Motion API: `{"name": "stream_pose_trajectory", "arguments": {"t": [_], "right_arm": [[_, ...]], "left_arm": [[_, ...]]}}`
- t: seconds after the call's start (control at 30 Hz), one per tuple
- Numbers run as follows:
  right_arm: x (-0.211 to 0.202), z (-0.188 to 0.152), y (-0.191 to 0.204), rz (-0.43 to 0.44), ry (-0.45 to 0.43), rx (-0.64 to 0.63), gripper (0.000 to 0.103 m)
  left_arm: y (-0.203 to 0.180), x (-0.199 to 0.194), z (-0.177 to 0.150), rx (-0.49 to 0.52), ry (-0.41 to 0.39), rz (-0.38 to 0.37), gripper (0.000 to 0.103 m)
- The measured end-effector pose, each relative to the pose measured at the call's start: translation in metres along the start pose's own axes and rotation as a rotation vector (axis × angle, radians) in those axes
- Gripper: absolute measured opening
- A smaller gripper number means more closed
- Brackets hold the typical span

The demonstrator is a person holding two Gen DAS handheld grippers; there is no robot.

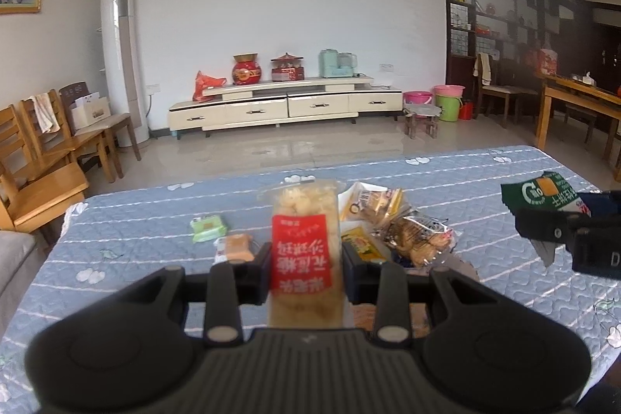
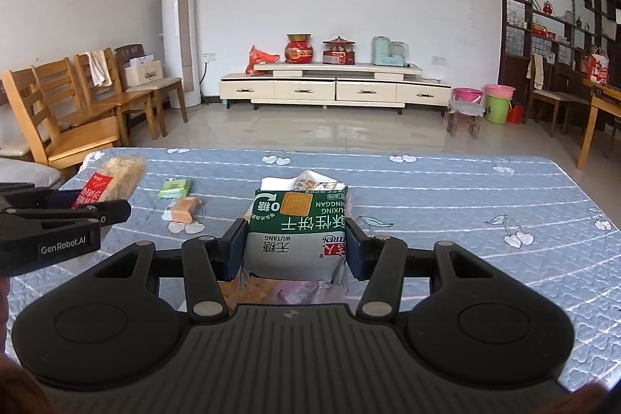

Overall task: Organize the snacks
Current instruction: 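Carry the red-label pack and green biscuit pack over the white tray with both tools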

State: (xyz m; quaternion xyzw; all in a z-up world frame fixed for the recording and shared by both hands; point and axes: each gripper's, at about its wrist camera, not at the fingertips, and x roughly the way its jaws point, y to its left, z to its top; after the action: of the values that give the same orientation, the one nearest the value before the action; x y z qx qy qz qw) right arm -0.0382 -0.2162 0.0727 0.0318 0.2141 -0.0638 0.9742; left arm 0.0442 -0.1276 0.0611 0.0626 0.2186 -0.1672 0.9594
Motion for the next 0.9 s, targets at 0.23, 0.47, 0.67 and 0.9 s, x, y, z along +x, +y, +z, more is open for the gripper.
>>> {"name": "stream_pose_trajectory", "arguments": {"t": [0.23,0.47,0.67,0.9], "right_arm": [[0.015,0.005,-0.011,0.003,0.013,0.01,0.063],[0.025,0.012,-0.02,0.027,0.012,0.014,0.063],[0.043,0.024,-0.027,0.048,0.019,0.009,0.063],[0.069,0.039,-0.028,0.06,0.024,-0.023,0.063]], "left_arm": [[-0.013,0.014,0.006,0.014,0.01,-0.025,0.034],[-0.023,0.029,0.012,0.021,0.02,-0.048,0.034],[-0.032,0.044,0.012,0.031,0.044,-0.062,0.034],[-0.043,0.061,0.013,0.048,0.07,-0.079,0.034]]}}
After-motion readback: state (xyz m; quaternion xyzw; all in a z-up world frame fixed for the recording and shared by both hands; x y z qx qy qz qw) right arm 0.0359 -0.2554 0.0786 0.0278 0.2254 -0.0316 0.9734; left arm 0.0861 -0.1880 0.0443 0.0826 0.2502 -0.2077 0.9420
